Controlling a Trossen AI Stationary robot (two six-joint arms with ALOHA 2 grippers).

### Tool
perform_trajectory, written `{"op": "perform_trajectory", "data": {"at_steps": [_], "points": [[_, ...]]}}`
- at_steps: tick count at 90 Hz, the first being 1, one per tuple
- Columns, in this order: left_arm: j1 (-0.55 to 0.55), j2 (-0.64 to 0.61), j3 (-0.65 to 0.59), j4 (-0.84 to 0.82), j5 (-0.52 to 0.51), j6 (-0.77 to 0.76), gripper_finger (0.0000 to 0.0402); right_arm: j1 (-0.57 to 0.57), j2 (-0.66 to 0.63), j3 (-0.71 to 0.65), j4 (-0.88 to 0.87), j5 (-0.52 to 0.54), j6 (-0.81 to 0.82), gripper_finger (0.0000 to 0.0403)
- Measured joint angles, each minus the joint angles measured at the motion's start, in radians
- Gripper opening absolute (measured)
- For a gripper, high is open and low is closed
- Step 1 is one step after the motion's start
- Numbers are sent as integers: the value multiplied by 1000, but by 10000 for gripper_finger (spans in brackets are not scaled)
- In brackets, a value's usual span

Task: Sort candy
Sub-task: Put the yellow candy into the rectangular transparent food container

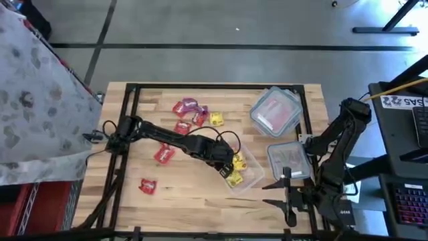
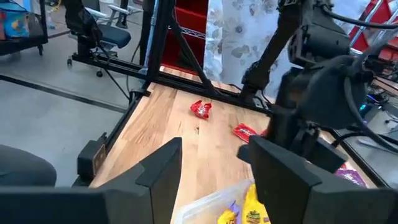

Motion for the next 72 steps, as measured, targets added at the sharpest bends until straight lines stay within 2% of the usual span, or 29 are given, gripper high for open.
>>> {"op": "perform_trajectory", "data": {"at_steps": [17, 26, 34, 45, 56, 64, 72], "points": [[17, -5, 5, 0, 28, 20, 101, 0, 0, 0, -3, -1, 6, 172], [36, -26, 33, -5, 79, 60, 105, 0, 0, 0, -14, -1, 19, 172], [50, -64, 64, -7, 81, 95, 104, 0, 0, 0, -29, -1, 29, 172], [71, -98, 83, -27, -19, 185, 99, 0, 0, 0, -29, -1, 35, 172], [114, -103, 83, -38, -125, 358, 96, 0, 0, 0, -29, -1, 37, 172], [169, -86, 83, -84, -212, 373, 96, 0, 0, 0, -29, -1, 37, 172], [240, -50, 83, -127, -229, 380, 96, 0, 0, 0, -28, -1, 37, 172]]}}
